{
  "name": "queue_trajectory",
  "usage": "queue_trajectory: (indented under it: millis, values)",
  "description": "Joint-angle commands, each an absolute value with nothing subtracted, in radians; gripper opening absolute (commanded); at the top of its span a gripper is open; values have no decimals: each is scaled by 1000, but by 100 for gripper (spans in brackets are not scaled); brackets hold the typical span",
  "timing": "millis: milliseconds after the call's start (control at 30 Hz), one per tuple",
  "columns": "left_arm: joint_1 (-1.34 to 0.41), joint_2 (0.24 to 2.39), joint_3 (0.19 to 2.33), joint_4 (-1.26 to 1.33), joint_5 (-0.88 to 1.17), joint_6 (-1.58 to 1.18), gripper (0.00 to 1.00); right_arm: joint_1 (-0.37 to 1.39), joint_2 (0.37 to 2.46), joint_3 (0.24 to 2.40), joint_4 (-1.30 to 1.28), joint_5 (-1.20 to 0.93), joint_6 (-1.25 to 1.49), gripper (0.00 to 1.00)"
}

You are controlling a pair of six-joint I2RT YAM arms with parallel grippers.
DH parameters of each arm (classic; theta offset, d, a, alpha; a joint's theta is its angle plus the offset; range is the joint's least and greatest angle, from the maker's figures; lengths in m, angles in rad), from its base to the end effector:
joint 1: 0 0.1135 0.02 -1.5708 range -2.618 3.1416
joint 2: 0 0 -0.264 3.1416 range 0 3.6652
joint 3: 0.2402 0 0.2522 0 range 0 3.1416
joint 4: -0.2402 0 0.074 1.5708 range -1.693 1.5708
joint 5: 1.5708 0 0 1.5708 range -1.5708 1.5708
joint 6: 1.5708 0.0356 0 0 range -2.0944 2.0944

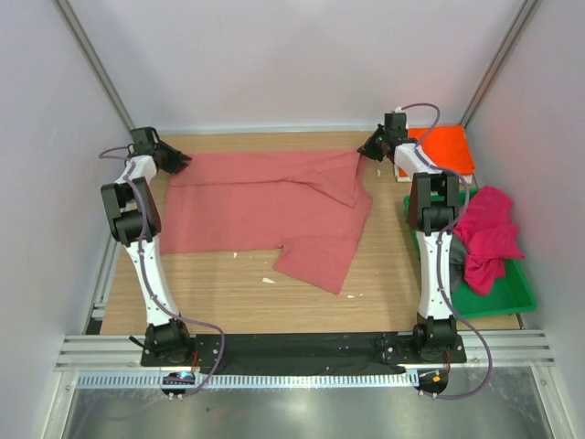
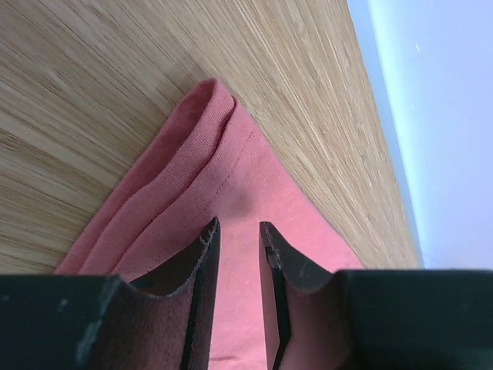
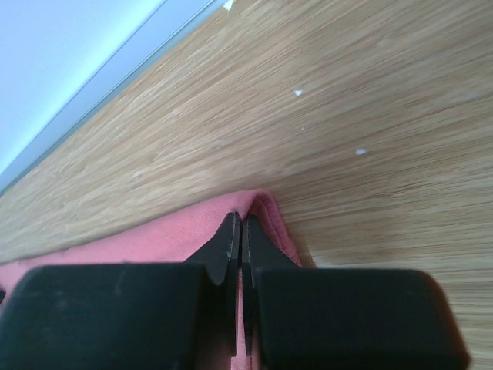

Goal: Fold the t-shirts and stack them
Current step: Fold the tshirt

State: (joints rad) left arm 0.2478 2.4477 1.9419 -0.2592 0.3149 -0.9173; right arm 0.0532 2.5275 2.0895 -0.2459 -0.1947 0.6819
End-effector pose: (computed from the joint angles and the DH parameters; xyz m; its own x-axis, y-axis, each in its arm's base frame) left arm 0.5302 0.1228 0.1414 -0.3950 -0.8786 -0.2683 -0.5431 0.4589 -0.7032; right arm 0.5663 0.0371 0.1472 -0.6171 0.5864 -0.5247 0.2409 0.7756 0.5834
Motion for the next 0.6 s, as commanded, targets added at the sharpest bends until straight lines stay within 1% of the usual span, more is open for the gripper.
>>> queue_trajectory:
  millis: [0, 133, 167, 200, 233, 267, 300, 333, 367, 400, 433, 500, 567]
  values:
    - [264, 2474, 1967, -273, 291, -916, 28, 48, 2497, 2097, -179, -75, 704, 1]
    - [270, 2505, 2038, -307, 327, -894, 28, 48, 2575, 2230, -268, -153, 690, 2]
    - [270, 2502, 2045, -311, 340, -890, 34, 48, 2583, 2267, -287, -159, 684, 4]
    - [267, 2494, 2048, -314, 350, -888, 39, 48, 2582, 2284, -313, -163, 677, 8]
    - [265, 2484, 2051, -318, 356, -885, 45, 48, 2577, 2302, -383, -161, 658, 14]
    - [265, 2452, 2049, -322, 359, -878, 51, 46, 2563, 2333, -420, -161, 647, 18]
    - [262, 2433, 2048, -339, 354, -868, 54, 46, 2550, 2339, -452, -161, 635, 21]
    - [261, 2418, 2046, -342, 353, -855, 56, 48, 2531, 2336, -504, -160, 627, 33]
    - [259, 2381, 2042, -347, 353, -848, 59, 46, 2487, 2320, -527, -156, 602, 38]
    - [259, 2367, 2042, -357, 360, -842, 59, 48, 2465, 2307, -550, -147, 589, 41]
    - [258, 2347, 2040, -362, 360, -830, 61, 46, 2444, 2293, -592, -135, 578, 47]
    - [249, 2292, 2013, -383, 347, -822, 61, 48, 2387, 2272, -646, -80, 540, 53]
    - [236, 2251, 1974, -394, 327, -802, 59, 48, 2355, 2244, -696, -66, 520, 54]
